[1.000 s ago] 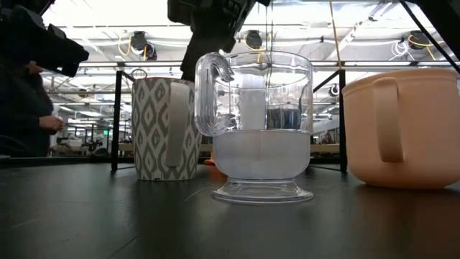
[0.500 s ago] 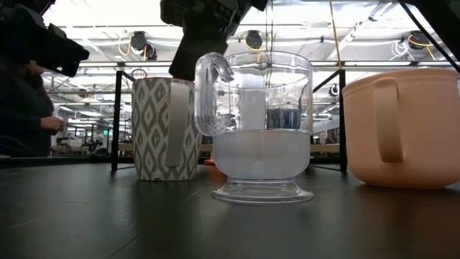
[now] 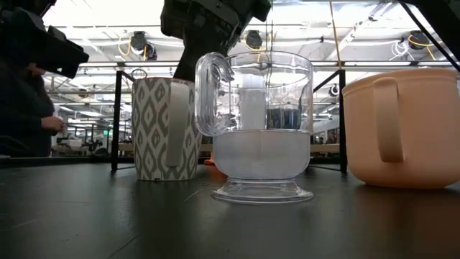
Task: Stack small to large cups/mugs on shelf
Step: Put the grey cup on the shelf
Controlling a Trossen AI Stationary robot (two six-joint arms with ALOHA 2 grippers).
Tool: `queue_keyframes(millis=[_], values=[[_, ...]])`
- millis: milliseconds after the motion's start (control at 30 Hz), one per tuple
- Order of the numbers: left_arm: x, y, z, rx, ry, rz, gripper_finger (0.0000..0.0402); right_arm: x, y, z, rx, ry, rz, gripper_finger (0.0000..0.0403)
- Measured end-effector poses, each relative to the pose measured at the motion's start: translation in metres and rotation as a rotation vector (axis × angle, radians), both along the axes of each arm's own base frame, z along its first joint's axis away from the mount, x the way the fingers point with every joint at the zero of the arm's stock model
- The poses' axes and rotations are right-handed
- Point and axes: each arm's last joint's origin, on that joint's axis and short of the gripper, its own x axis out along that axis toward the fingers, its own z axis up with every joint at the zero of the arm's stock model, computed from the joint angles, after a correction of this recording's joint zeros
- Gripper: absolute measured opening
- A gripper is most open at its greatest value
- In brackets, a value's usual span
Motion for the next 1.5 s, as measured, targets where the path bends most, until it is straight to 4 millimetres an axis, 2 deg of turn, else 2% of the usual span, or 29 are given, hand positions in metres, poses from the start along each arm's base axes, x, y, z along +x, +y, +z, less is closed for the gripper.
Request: queue_keyframes(millis=[333,600,1333,1500], values=[[0.0,0.0,-0.001,0.003,0.011,0.003,0.0024,-0.002,0.0,-0.019,0.002,0.029,0.001,0.0231],[0.0,0.0,-0.001,0.002,0.011,0.003,0.0024,-0.001,0.0,-0.018,-0.003,0.01,0.009,0.0222],[-0.001,0.001,-0.003,0.0,0.031,0.002,0.0024,0.001,-0.002,-0.017,0.005,-0.012,-0.01,0.0017],[-0.001,0.0,-0.003,-0.003,0.032,0.002,0.0024,0.001,-0.007,-0.016,0.01,-0.012,-0.024,0.0012]])
